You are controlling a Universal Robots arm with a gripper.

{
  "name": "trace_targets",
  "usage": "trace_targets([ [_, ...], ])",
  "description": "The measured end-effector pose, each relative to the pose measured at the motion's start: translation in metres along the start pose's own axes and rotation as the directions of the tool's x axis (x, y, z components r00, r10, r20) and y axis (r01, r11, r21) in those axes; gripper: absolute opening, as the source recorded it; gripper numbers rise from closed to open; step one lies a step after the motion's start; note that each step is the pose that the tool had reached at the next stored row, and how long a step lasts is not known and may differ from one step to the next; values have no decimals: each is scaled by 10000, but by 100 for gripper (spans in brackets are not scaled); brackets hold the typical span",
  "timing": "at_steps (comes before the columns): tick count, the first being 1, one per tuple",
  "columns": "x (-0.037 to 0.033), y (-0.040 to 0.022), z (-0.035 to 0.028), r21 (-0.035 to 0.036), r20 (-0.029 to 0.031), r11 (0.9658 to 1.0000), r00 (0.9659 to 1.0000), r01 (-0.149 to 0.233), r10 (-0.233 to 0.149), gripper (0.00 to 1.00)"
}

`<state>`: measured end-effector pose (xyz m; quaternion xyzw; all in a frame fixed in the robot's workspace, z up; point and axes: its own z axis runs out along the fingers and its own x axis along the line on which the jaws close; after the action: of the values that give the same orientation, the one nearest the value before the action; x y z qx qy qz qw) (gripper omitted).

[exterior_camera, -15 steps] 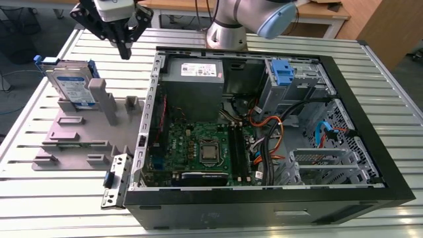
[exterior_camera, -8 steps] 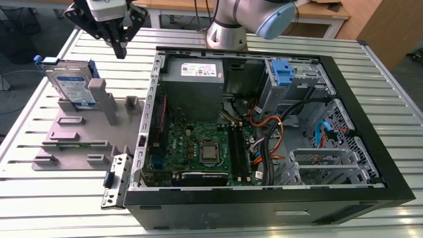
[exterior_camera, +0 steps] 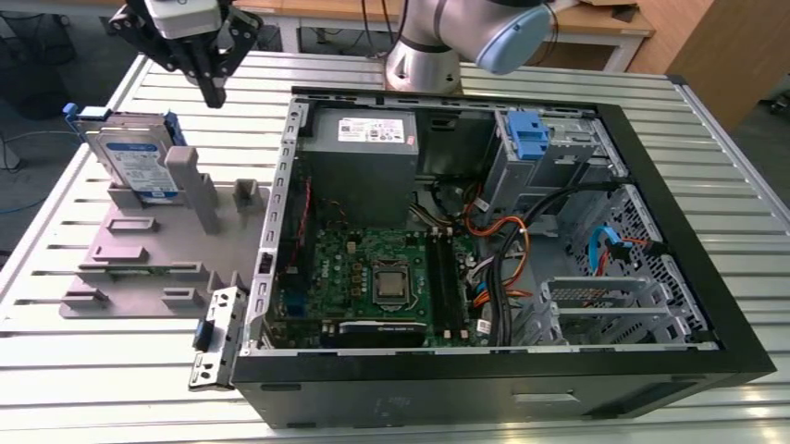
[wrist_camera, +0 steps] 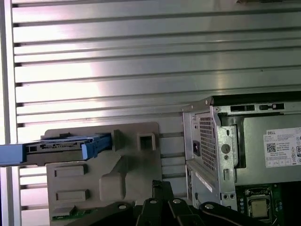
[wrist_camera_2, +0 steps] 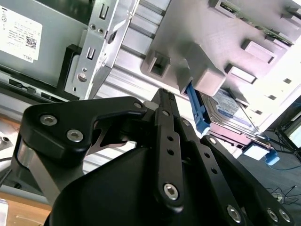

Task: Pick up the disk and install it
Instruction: 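Reach for the disk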

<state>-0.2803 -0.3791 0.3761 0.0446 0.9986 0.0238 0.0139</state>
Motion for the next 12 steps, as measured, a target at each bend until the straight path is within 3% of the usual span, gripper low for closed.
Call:
trace_targets([
  [12, 322, -6, 28, 2, 5, 10000, 10000, -91, 91, 11],
])
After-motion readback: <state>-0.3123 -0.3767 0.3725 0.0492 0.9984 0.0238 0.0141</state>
